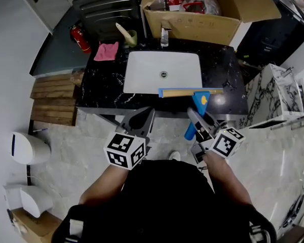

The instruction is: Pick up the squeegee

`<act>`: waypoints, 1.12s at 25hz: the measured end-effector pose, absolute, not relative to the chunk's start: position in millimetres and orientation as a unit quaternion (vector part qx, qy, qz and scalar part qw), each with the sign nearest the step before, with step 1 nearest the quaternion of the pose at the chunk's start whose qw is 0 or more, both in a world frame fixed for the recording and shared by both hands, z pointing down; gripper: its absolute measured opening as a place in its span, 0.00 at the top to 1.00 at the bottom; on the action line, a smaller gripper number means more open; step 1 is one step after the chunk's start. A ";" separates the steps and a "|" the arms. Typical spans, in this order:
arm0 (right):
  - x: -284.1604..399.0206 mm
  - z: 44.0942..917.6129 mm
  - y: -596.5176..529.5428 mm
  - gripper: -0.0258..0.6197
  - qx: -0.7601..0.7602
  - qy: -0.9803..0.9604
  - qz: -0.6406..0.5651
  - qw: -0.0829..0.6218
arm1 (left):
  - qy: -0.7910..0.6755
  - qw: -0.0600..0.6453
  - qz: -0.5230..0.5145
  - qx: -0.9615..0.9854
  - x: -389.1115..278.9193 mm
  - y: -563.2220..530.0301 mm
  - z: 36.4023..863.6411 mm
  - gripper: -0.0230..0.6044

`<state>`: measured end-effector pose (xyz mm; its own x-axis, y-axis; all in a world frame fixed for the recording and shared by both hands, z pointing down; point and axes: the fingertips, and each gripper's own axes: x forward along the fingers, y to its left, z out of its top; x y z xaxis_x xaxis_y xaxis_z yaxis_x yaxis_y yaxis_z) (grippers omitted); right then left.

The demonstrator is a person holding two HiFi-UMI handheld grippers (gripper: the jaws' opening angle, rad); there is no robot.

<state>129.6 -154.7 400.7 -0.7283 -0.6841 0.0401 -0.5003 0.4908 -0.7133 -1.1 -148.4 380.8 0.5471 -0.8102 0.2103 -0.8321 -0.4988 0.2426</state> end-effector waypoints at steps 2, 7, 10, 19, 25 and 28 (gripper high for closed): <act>120.3 400.3 -152.0 0.79 -0.353 0.852 -0.366 0.125 | -0.472 0.163 0.037 0.866 -12.8 -146.5 381.6 0.94; 96.2 400.9 -143.7 0.79 -0.365 0.850 -0.361 0.119 | -0.466 0.164 0.043 0.868 -42.2 -139.4 383.0 0.94; 80.6 401.5 -137.3 0.79 -0.372 0.850 -0.355 0.115 | -0.463 0.171 0.048 0.868 -59.2 -134.5 390.0 0.94; 50.1 400.9 -107.2 0.79 -0.407 0.845 -0.331 0.102 | -0.429 0.180 0.056 0.883 -89.5 -113.8 400.1 0.94; 40.8 408.2 -88.4 0.79 -0.454 0.845 -0.275 0.065 | -0.406 0.173 0.059 0.896 -100.3 -101.1 402.2 0.94; 43.5 409.0 -84.5 0.79 -0.475 0.842 -0.251 0.051 | -0.406 0.174 0.064 0.895 -103.5 -97.8 408.0 0.94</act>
